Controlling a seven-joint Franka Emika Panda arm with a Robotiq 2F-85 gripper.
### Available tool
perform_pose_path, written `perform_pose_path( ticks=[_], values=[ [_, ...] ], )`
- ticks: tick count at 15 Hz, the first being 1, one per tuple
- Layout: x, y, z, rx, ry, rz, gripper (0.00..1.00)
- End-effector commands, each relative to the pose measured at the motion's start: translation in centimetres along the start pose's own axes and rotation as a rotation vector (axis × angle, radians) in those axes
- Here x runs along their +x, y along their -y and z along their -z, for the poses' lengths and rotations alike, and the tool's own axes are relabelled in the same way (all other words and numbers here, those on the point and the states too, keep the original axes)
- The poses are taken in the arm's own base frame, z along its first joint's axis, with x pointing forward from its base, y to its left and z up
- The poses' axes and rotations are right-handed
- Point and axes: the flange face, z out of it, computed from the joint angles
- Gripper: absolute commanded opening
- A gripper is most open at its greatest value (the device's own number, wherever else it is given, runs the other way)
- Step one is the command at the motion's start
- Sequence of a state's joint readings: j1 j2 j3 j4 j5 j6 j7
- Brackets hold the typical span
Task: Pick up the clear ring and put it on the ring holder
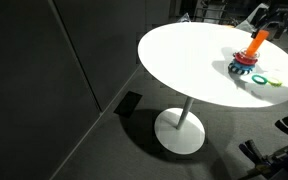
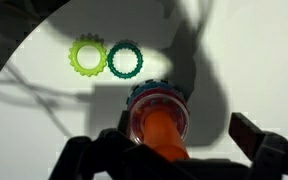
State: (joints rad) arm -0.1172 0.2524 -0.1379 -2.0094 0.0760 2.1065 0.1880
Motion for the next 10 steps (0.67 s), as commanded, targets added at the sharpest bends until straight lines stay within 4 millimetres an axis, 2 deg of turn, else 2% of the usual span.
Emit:
perform_pose_path(
  ticks=[1,5,10],
  values=[
    [-1.3,0.4,1.3,0.016,0.021,0.048,1.00],
    [-2.8,1.0,1.6,0.009,0.067,0.109,1.00],
    [-5.8,1.2,2.9,-0.018,0.140,0.201,1.00]
  ],
)
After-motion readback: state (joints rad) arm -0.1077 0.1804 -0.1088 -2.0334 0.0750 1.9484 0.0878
